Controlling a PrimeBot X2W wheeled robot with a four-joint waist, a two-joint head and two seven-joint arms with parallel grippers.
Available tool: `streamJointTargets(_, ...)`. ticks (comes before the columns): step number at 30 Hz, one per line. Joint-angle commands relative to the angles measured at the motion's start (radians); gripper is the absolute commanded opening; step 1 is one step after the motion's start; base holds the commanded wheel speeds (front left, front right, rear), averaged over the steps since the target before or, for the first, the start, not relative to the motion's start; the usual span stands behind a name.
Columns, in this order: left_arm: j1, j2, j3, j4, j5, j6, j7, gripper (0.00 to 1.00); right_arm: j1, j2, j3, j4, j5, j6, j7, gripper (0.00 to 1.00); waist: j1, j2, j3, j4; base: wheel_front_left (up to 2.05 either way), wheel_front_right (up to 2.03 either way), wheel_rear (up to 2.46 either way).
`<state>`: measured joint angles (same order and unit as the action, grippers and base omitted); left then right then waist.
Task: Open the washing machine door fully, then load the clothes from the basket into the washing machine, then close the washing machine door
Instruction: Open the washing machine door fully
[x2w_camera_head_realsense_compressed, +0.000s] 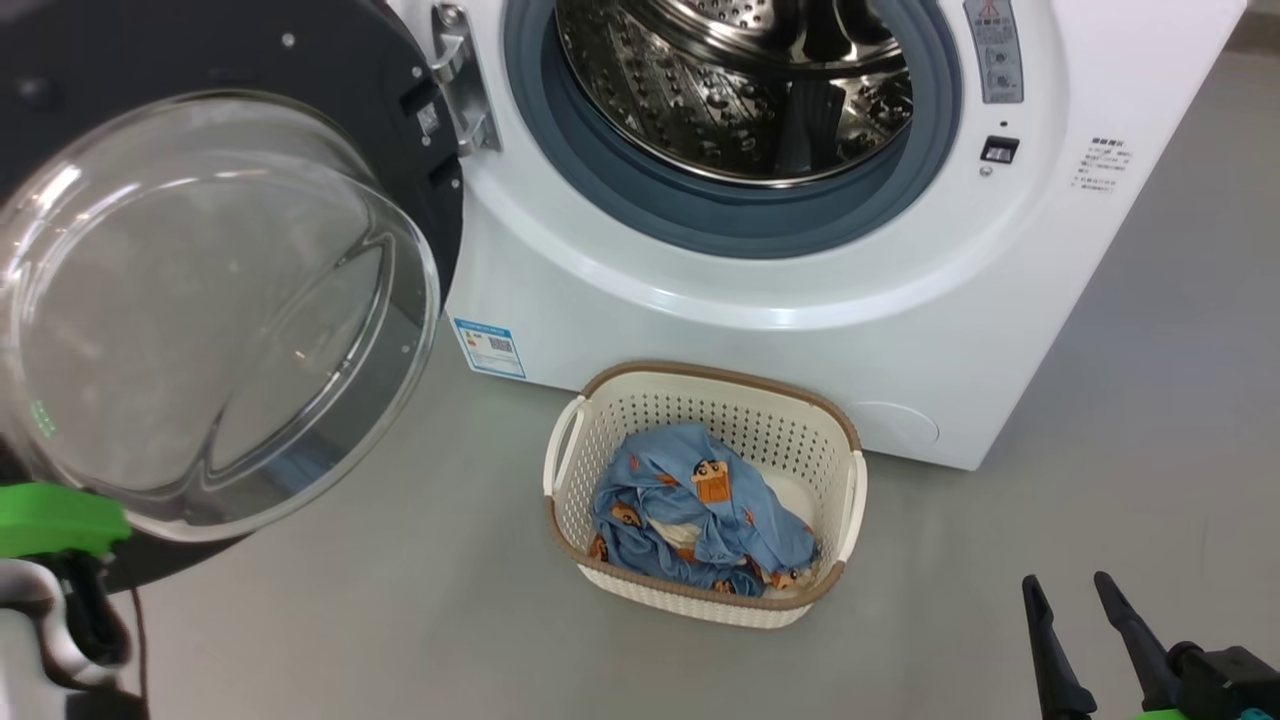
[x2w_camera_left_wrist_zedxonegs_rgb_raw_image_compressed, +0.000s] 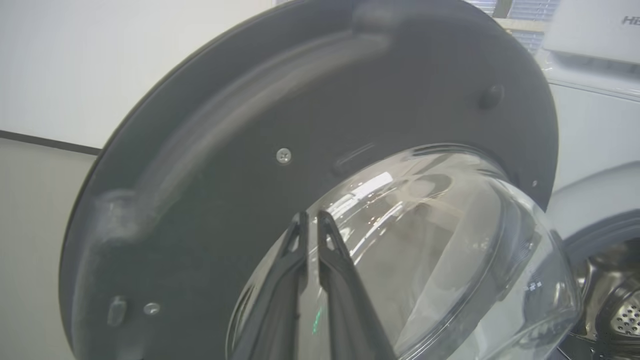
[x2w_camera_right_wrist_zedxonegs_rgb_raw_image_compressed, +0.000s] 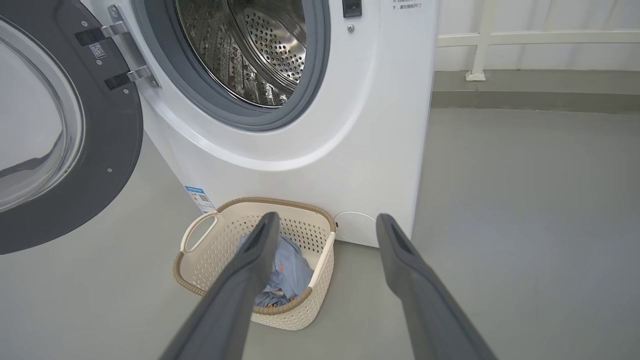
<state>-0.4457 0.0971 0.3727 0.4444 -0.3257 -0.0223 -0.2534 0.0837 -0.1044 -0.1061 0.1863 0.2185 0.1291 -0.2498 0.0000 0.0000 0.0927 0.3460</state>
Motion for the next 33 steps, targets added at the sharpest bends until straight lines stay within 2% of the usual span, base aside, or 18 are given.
streamJointTargets(1,0.013,0.034,0.013,-0.049,0.015,-0.003,0.007,0.85,-0.017,-0.008,0.029,-0.018,-0.003,0.002,-0.012,1.0,0.0,0.0,-0.013,0.006,0.0,0.0,0.0)
streamJointTargets(2,0.027,0.027,0.001,-0.08,0.019,-0.004,0.019,1.0,-0.016,-0.006,0.029,-0.017,-0.002,0.002,-0.012,1.0,0.0,0.0,-0.019,0.006,0.0,0.0,0.0)
streamJointTargets(3,0.056,0.014,-0.021,-0.149,0.028,-0.005,0.039,1.0,-0.015,-0.002,0.031,-0.013,0.0,0.002,-0.012,1.0,0.0,0.0,-0.031,0.005,0.0,0.0,0.0)
streamJointTargets(10,0.163,-0.025,-0.117,-0.378,0.025,-0.017,0.124,1.0,-0.009,0.006,0.03,-0.013,0.006,0.002,-0.012,1.0,0.0,0.0,-0.068,-0.022,0.0,0.0,0.0)
streamJointTargets(14,0.221,-0.031,-0.181,-0.463,0.0,-0.06,0.128,1.0,-0.007,0.012,0.027,-0.018,0.005,0.002,-0.012,1.0,0.0,0.0,-0.079,-0.057,0.0,0.0,0.0)
streamJointTargets(21,0.326,-0.028,-0.26,-0.484,-0.059,-0.096,0.111,1.0,-0.01,0.021,0.024,-0.023,0.004,0.002,-0.012,1.0,0.0,0.0,-0.088,-0.142,0.0,0.0,0.0)
streamJointTargets(25,0.376,-0.022,-0.287,-0.47,-0.086,-0.102,0.08,1.0,-0.008,0.023,0.025,-0.029,0.001,0.002,-0.012,1.0,0.0,0.0,-0.086,-0.197,0.0,0.0,0.0)
streamJointTargets(33,0.444,-0.011,-0.309,-0.439,-0.066,-0.105,0.02,1.0,-0.003,0.019,0.019,-0.035,0.0,0.002,-0.012,1.0,0.0,0.0,-0.079,-0.276,0.0,0.0,0.0)
